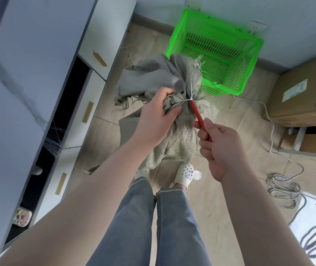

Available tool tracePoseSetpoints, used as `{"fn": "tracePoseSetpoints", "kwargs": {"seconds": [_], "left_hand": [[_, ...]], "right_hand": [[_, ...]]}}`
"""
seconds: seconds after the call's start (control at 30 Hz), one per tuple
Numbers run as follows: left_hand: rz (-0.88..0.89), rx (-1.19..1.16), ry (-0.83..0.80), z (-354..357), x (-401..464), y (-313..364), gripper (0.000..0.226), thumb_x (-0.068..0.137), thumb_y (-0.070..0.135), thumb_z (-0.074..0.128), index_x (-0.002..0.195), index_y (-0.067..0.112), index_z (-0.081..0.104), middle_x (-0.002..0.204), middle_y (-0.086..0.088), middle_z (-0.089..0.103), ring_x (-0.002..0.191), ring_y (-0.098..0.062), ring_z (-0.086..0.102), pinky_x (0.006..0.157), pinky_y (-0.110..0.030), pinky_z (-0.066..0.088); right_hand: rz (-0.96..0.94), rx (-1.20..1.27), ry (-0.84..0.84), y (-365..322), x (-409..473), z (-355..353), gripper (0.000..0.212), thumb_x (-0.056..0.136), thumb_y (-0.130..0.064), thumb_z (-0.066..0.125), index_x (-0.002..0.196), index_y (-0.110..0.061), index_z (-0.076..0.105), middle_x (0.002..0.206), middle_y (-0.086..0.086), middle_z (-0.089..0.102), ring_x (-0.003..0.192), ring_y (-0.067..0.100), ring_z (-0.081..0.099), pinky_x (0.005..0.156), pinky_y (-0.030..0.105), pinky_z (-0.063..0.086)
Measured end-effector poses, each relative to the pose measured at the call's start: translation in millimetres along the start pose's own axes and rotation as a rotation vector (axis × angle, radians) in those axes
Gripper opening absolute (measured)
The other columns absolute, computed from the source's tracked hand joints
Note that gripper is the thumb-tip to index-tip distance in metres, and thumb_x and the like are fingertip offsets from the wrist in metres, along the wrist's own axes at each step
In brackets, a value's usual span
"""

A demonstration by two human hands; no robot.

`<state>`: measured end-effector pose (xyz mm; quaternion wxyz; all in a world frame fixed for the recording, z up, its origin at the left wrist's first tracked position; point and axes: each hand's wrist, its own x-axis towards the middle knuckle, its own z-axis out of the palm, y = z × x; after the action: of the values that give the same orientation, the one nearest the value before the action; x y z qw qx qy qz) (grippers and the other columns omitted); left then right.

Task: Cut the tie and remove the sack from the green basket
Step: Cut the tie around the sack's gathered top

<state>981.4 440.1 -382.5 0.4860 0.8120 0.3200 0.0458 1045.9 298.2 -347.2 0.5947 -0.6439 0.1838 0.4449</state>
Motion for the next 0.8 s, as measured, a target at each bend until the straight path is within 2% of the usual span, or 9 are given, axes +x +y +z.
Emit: {"fn": "tracePoseSetpoints", "kwargs": {"seconds": [0.1, 0.17, 0.27, 0.37, 0.47, 0.53, 0.63, 0.8], "left_hand": [[-0.115, 0.001, 0.069, 1, 5, 1, 0.030, 0.084, 0.032, 0.071, 0.106, 0.018, 0.057, 0.090, 0.015, 0.061, 0.082, 0.003, 0.058, 0.071, -0.018, 0.044], [-0.173, -0.035, 0.066, 1, 6, 2, 0.035, 0.081, 0.033, 0.074, 0.108, 0.019, 0.057, 0.094, 0.012, 0.062, 0.089, -0.006, 0.060, 0.078, -0.023, 0.048], [-0.218, -0.097, 0.035, 1, 5, 3, 0.042, 0.079, 0.033, 0.075, 0.112, 0.019, 0.055, 0.101, 0.009, 0.064, 0.094, -0.009, 0.061, 0.084, -0.031, 0.052], [-0.230, -0.157, 0.008, 0, 7, 8, 0.042, 0.080, 0.032, 0.074, 0.114, 0.020, 0.054, 0.103, 0.010, 0.064, 0.096, -0.007, 0.061, 0.087, -0.031, 0.051], [-0.307, -0.355, -0.064, -1, 6, 10, 0.038, 0.082, 0.036, 0.068, 0.115, 0.022, 0.055, 0.106, 0.007, 0.066, 0.100, -0.011, 0.064, 0.095, -0.040, 0.051], [-0.335, -0.436, -0.076, 0, 4, 7, 0.039, 0.082, 0.037, 0.067, 0.115, 0.022, 0.055, 0.108, 0.003, 0.067, 0.102, -0.015, 0.065, 0.096, -0.045, 0.051], [-0.334, -0.428, -0.046, 3, 2, 2, 0.038, 0.083, 0.037, 0.068, 0.114, 0.019, 0.055, 0.106, -0.002, 0.068, 0.100, -0.021, 0.066, 0.094, -0.049, 0.051], [-0.338, -0.452, 0.019, 11, -1, 3, 0.031, 0.088, 0.031, 0.067, 0.112, 0.015, 0.054, 0.104, -0.004, 0.068, 0.099, -0.021, 0.066, 0.093, -0.049, 0.051]], "right_hand": [[-0.009, -0.006, -0.002, 3, -1, 1, 0.030, 0.102, -0.022, 0.048, 0.086, -0.004, 0.067, 0.055, -0.006, 0.040, 0.040, 0.003, 0.023, 0.035, 0.013, 0.019], [-0.036, -0.094, 0.003, 3, -1, 2, 0.031, 0.102, -0.022, 0.049, 0.085, -0.006, 0.068, 0.055, -0.006, 0.041, 0.041, 0.004, 0.024, 0.036, 0.014, 0.020], [-0.075, -0.180, 0.023, 4, -1, 7, 0.031, 0.102, -0.023, 0.049, 0.084, -0.008, 0.069, 0.055, -0.006, 0.041, 0.040, 0.004, 0.025, 0.037, 0.014, 0.021], [-0.045, -0.025, 0.031, 5, -4, 13, 0.031, 0.102, -0.023, 0.048, 0.087, -0.005, 0.067, 0.056, -0.005, 0.040, 0.040, 0.004, 0.024, 0.035, 0.014, 0.021], [0.033, 0.132, 0.011, 5, -8, 17, 0.032, 0.102, -0.028, 0.047, 0.088, -0.005, 0.065, 0.055, -0.005, 0.038, 0.040, 0.003, 0.024, 0.033, 0.014, 0.019], [0.044, 0.125, 0.011, 5, -9, 19, 0.032, 0.101, -0.030, 0.048, 0.086, -0.007, 0.065, 0.055, -0.006, 0.038, 0.040, 0.003, 0.024, 0.032, 0.014, 0.019], [0.017, 0.104, 0.038, 7, -8, 22, 0.029, 0.100, -0.027, 0.050, 0.083, -0.007, 0.064, 0.055, -0.005, 0.038, 0.039, 0.003, 0.024, 0.033, 0.014, 0.019], [-0.021, 0.012, 0.104, 11, -7, 25, 0.031, 0.100, -0.028, 0.051, 0.079, -0.011, 0.065, 0.052, -0.008, 0.040, 0.039, 0.004, 0.025, 0.034, 0.016, 0.020]]}}
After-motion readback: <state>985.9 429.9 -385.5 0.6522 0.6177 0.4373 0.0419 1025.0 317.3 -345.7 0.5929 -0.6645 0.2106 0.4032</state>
